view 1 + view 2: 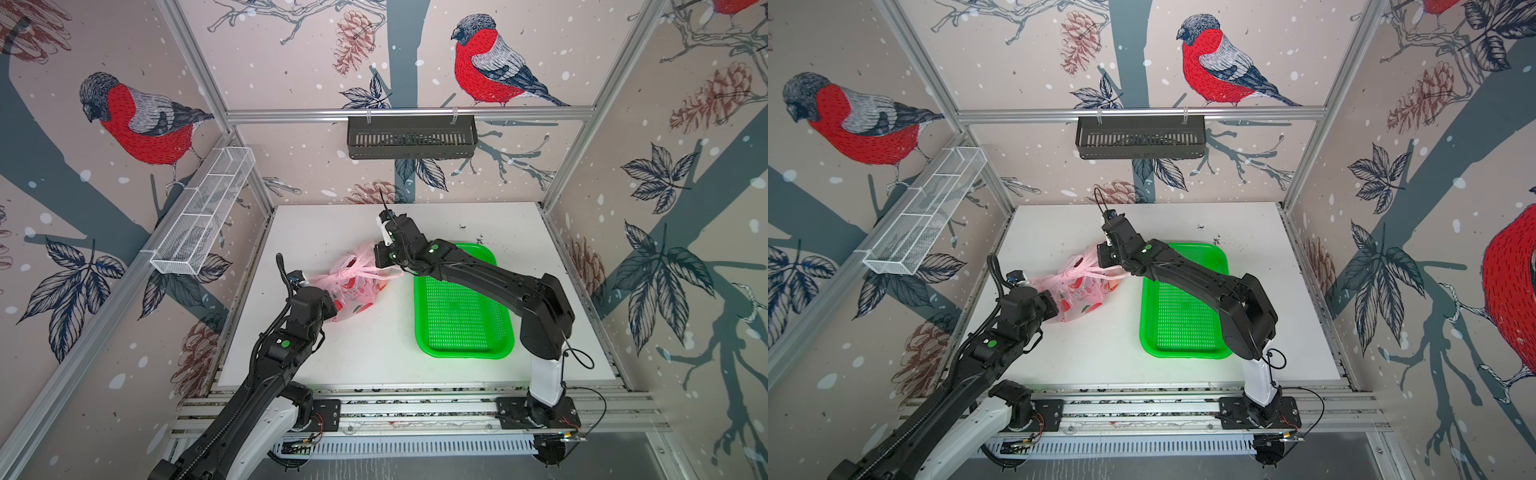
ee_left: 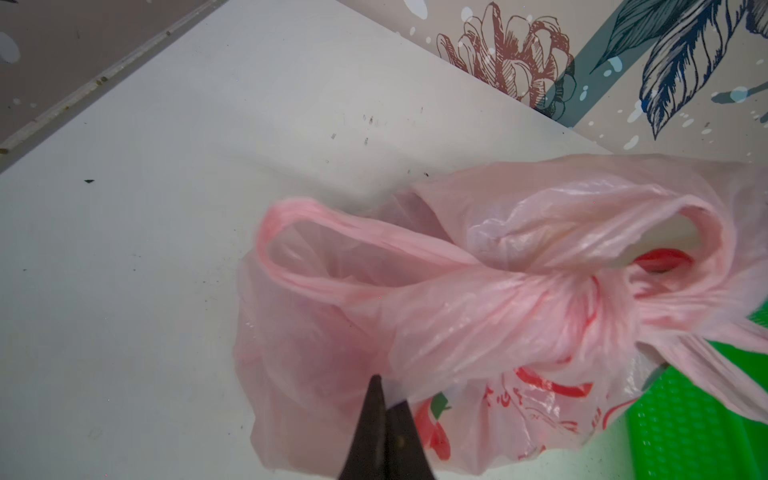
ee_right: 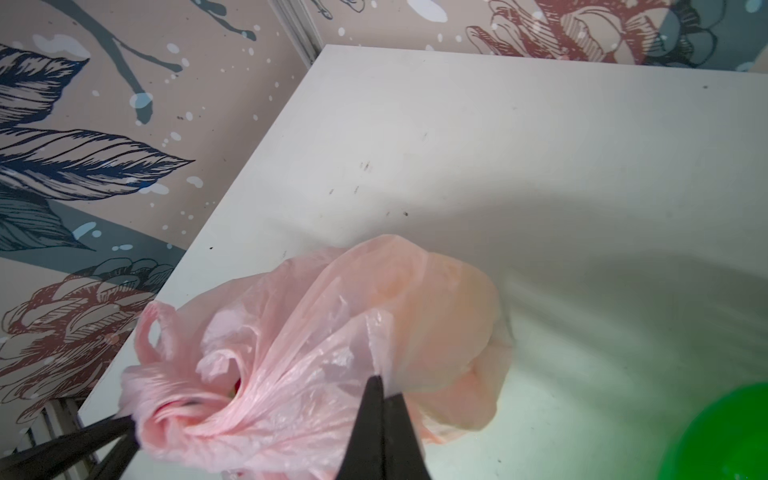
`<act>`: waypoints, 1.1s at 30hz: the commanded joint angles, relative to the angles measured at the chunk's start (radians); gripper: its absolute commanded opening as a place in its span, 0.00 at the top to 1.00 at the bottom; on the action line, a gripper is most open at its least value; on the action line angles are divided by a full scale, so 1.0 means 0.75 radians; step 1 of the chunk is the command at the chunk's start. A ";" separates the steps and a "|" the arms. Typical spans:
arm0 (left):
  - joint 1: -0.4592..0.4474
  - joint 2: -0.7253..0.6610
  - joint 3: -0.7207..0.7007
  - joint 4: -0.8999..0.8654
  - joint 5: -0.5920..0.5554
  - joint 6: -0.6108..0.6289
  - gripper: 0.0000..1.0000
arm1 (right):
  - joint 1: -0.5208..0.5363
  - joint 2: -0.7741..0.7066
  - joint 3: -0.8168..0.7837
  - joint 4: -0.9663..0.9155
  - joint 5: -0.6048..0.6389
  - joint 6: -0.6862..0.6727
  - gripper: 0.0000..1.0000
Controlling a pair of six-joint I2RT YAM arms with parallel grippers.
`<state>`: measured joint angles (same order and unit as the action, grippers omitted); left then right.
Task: Untie the knot of the plastic bag and take out the fruit
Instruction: Untie the plastic bag at the center of the table.
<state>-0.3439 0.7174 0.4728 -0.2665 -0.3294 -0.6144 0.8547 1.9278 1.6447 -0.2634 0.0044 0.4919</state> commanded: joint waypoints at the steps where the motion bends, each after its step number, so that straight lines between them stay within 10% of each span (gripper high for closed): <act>1: 0.002 -0.027 0.003 0.031 -0.164 -0.041 1.00 | -0.056 -0.033 -0.067 0.057 0.022 0.031 0.96; 13: 0.010 -0.106 -0.043 0.045 -0.304 -0.103 0.97 | -0.116 -0.062 -0.120 0.034 0.028 0.009 0.88; 21: 0.010 -0.111 -0.017 0.100 -0.171 -0.061 0.91 | 0.113 -0.152 -0.116 -0.050 0.304 -0.243 0.54; 33: 0.009 -0.137 -0.014 0.079 -0.087 -0.043 0.92 | 0.273 -0.072 -0.018 -0.150 0.452 -0.294 0.43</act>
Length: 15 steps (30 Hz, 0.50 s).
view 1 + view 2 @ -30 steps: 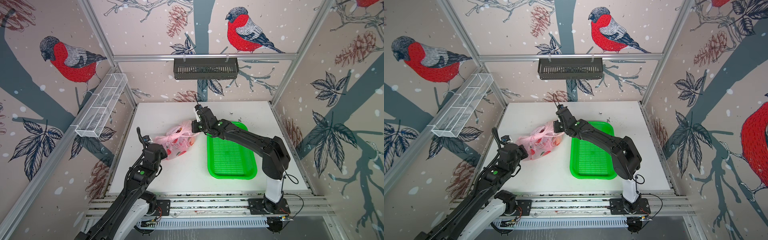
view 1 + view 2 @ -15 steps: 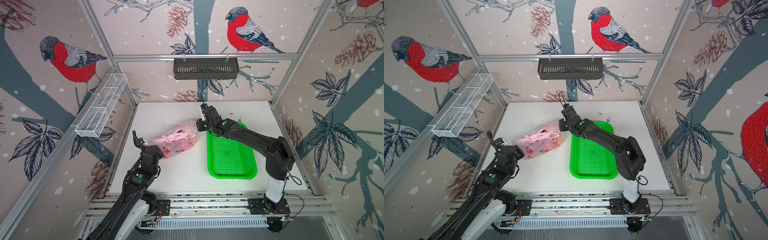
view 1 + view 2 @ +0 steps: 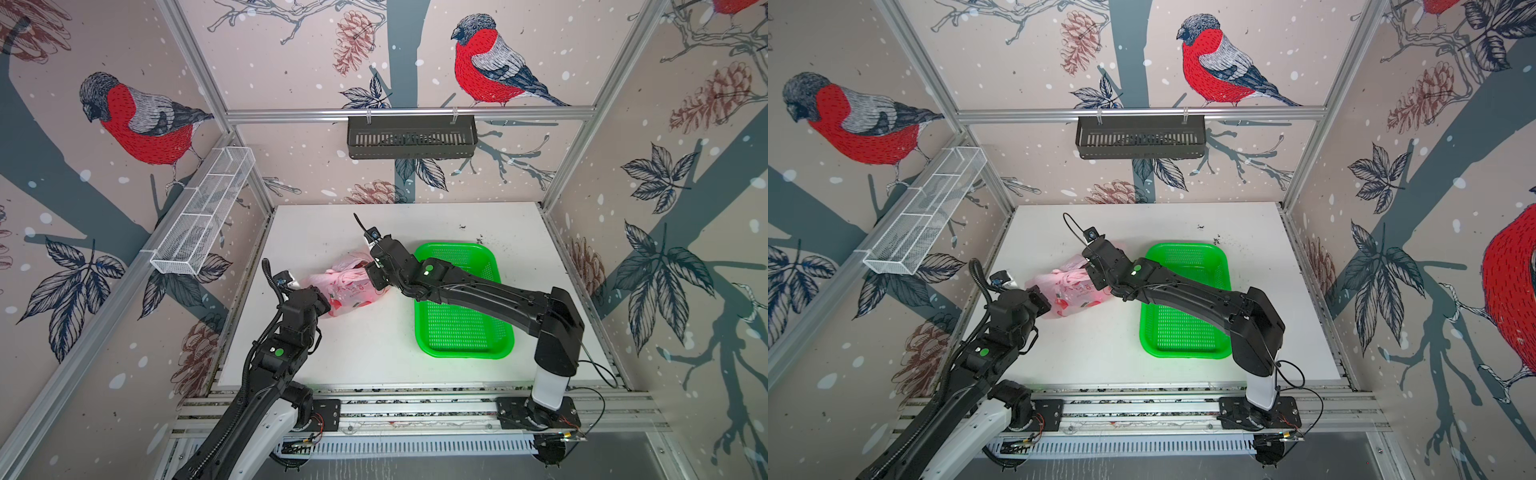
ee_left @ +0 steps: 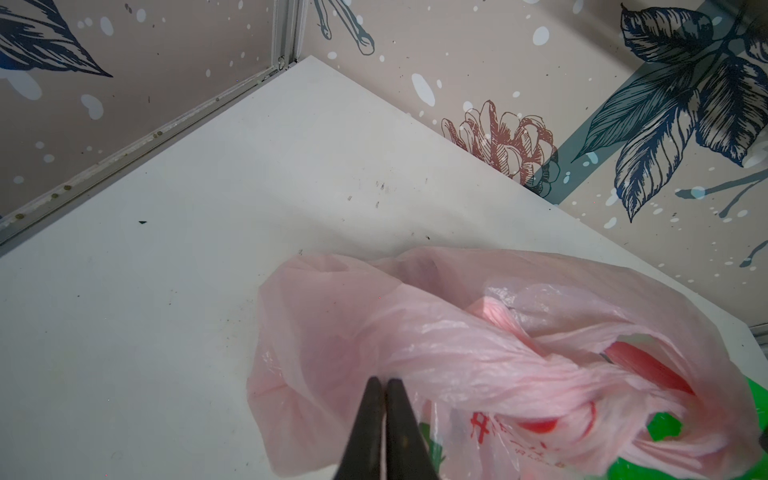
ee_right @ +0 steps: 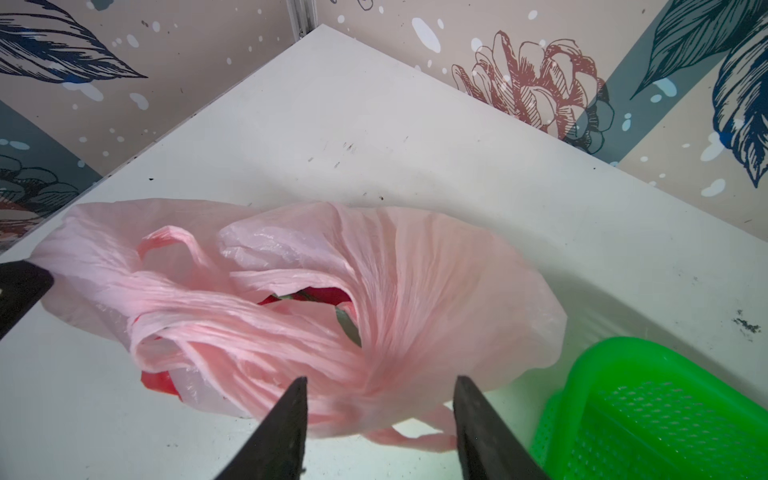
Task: Untie the knot of the plastic bag and take out the fruit
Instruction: Untie the plastic bag at the center of the table.
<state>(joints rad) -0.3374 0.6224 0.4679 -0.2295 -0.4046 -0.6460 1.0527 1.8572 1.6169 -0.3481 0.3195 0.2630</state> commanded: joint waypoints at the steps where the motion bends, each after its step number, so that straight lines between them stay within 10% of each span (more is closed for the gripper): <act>1: 0.001 -0.013 -0.012 0.027 0.013 -0.003 0.92 | 0.011 0.031 0.028 -0.040 0.030 0.015 0.42; 15: 0.001 -0.083 -0.057 0.016 0.033 -0.022 0.94 | -0.012 0.070 0.052 -0.109 -0.106 0.470 0.33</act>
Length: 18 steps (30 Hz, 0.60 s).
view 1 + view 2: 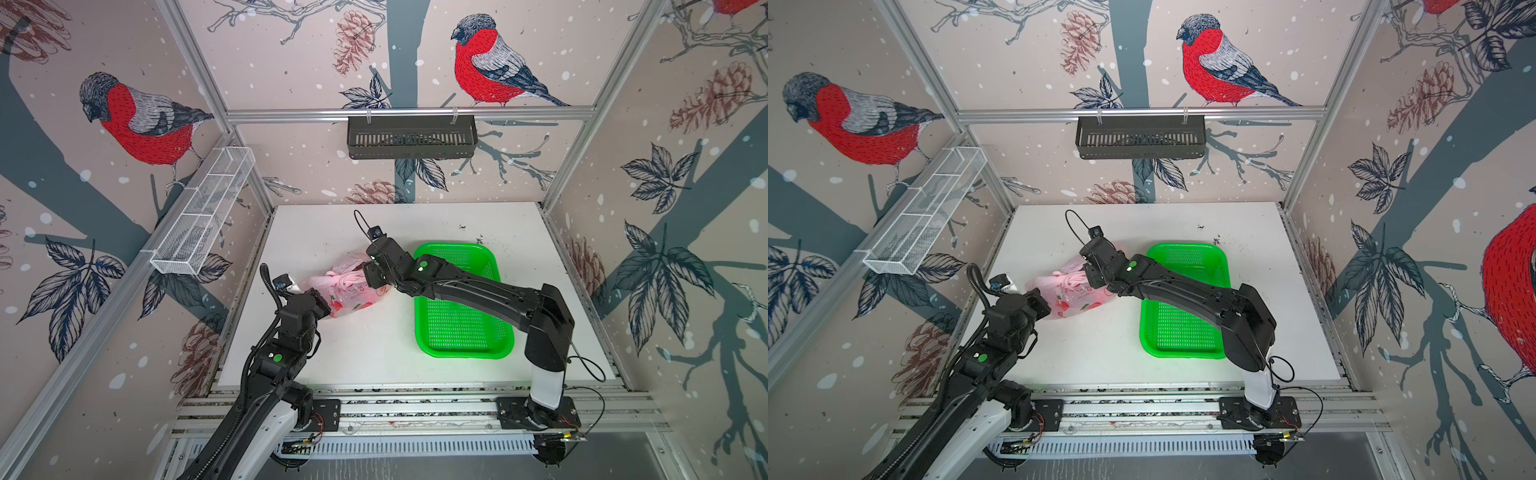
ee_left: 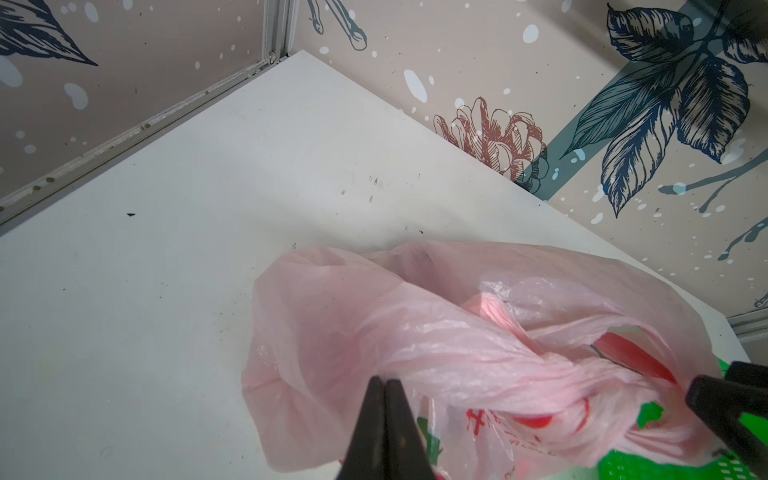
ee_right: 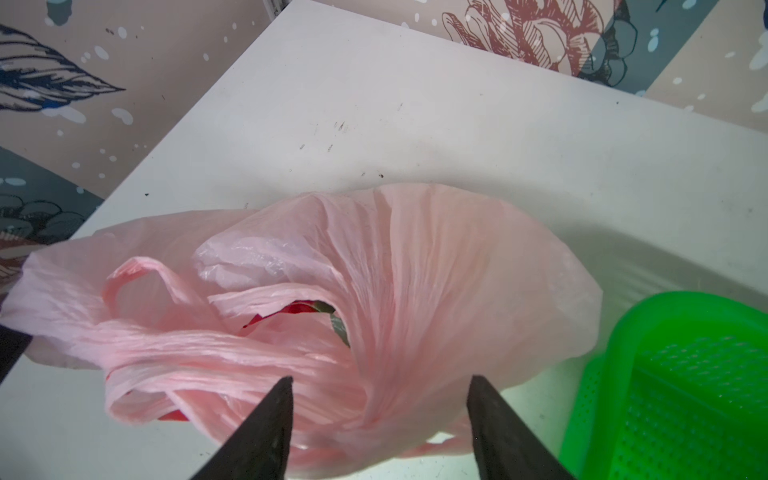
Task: Untie the knot of the plastic bag and take out the fruit
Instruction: Untie the plastic bag at the center of the table.
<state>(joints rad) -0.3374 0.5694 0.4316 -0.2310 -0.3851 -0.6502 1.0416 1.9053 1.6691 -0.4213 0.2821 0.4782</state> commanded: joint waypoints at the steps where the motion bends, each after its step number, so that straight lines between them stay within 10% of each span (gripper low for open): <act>1: 0.001 -0.016 -0.011 0.015 0.009 -0.015 0.94 | 0.001 0.007 -0.029 -0.001 -0.067 0.216 0.33; 18: 0.001 -0.056 -0.041 0.028 0.033 0.002 0.95 | -0.013 -0.086 -0.281 0.253 -0.175 0.492 0.41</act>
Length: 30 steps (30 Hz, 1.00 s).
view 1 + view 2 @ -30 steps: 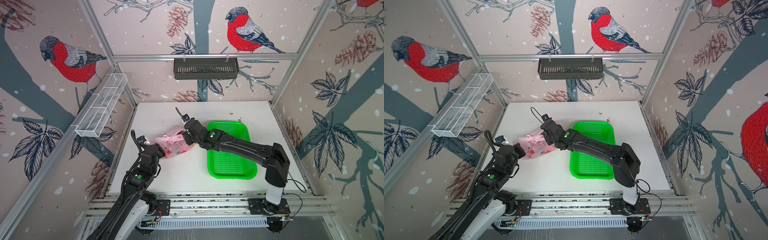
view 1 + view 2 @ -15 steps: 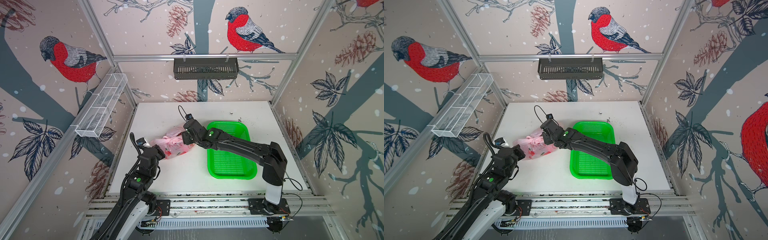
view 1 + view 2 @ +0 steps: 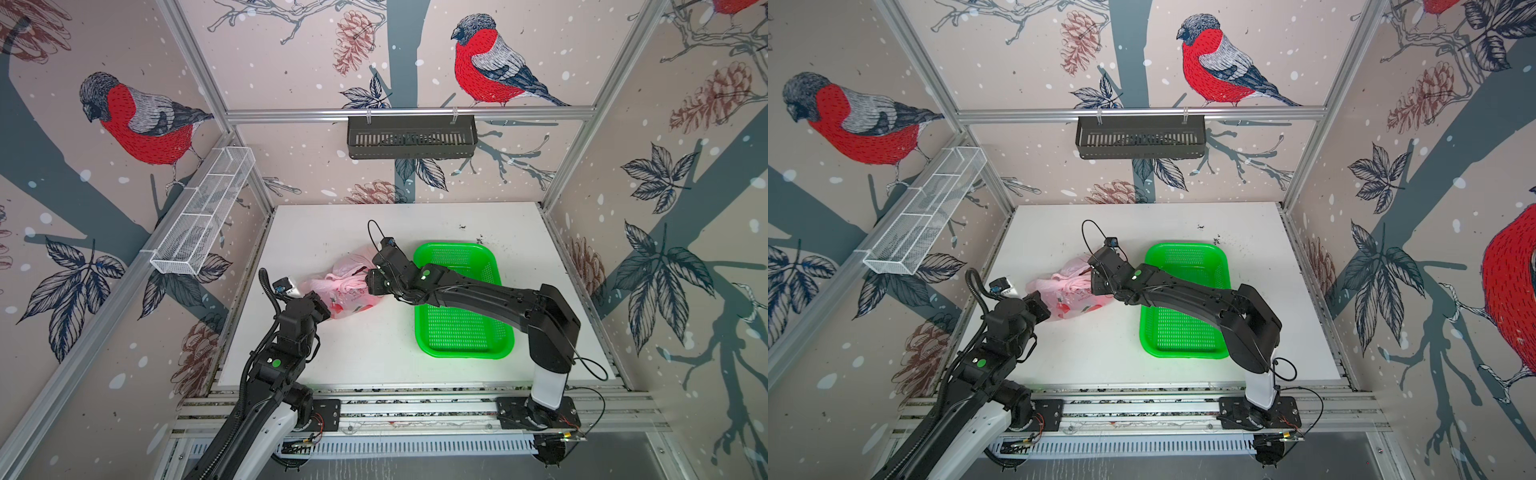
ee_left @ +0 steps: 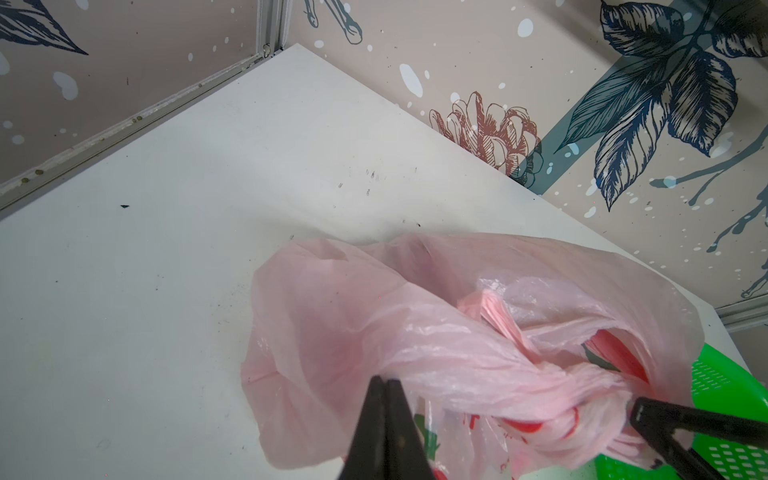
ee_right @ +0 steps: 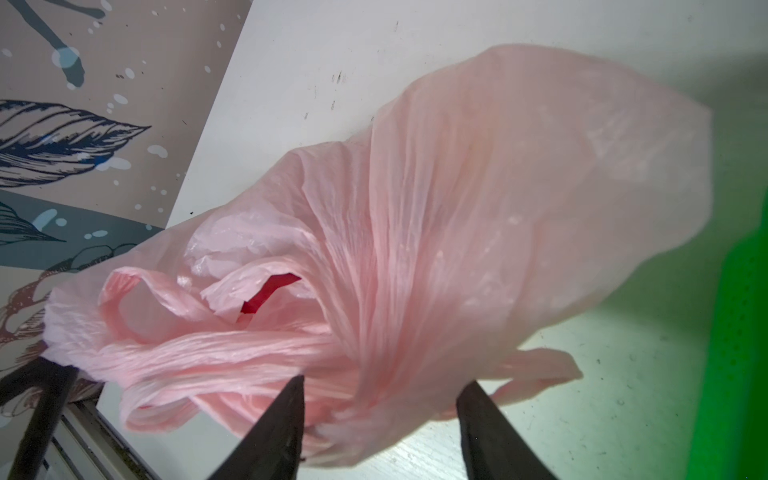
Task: Untie the knot of the plastic bag and take out the fruit
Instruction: Untie the plastic bag at the center of the table.
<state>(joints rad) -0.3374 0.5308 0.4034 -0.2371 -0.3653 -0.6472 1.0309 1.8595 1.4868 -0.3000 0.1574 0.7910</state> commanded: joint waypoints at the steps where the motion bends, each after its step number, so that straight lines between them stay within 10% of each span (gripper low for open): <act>1: 0.002 -0.005 -0.004 0.036 0.009 -0.001 0.95 | 0.001 -0.031 -0.055 0.113 -0.012 0.080 0.41; 8: 0.001 -0.012 -0.006 0.034 0.017 0.009 0.95 | -0.011 0.008 -0.058 0.244 -0.095 0.077 0.44; 17: 0.002 -0.007 -0.036 0.066 -0.039 0.004 0.95 | -0.035 -0.043 -0.065 0.296 -0.111 0.047 0.82; 30: 0.002 0.074 -0.040 0.187 -0.222 0.030 0.95 | -0.294 -0.294 -0.220 0.297 -0.210 -0.003 0.87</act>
<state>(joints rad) -0.3374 0.5735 0.3672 -0.1581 -0.4789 -0.6296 0.8295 1.6566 1.3327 -0.0978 0.0162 0.8085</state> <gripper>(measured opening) 0.048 0.132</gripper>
